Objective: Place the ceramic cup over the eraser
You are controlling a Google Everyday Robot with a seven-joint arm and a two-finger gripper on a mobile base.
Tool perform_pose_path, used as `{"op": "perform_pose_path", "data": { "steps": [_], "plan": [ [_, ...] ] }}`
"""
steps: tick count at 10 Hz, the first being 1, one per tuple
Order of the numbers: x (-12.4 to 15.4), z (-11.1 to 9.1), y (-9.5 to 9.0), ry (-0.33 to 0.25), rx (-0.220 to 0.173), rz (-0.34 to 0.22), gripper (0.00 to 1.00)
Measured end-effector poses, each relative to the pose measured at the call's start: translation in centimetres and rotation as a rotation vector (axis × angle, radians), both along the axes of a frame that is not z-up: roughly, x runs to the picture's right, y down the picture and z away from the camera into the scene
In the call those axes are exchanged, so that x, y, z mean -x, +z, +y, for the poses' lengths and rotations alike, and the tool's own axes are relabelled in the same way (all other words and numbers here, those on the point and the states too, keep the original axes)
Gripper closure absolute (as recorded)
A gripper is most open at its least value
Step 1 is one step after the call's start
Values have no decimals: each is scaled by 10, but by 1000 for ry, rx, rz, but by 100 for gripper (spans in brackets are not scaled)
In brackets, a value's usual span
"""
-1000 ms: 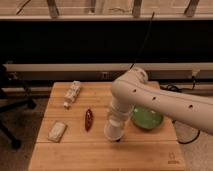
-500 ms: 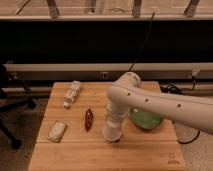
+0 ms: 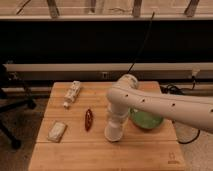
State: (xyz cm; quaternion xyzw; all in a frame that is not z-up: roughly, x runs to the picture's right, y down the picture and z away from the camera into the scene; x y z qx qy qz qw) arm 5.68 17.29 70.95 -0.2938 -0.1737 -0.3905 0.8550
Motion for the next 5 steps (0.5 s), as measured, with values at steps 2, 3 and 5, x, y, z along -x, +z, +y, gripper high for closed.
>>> {"op": "perform_pose_path", "data": {
  "steps": [2,3,5],
  "plan": [
    [-9,-2,2,7,-5,9,20],
    [-12,-4,2,6,-6,6,20],
    [-1,-8,1,0,-11,-4,20]
  ]
}}
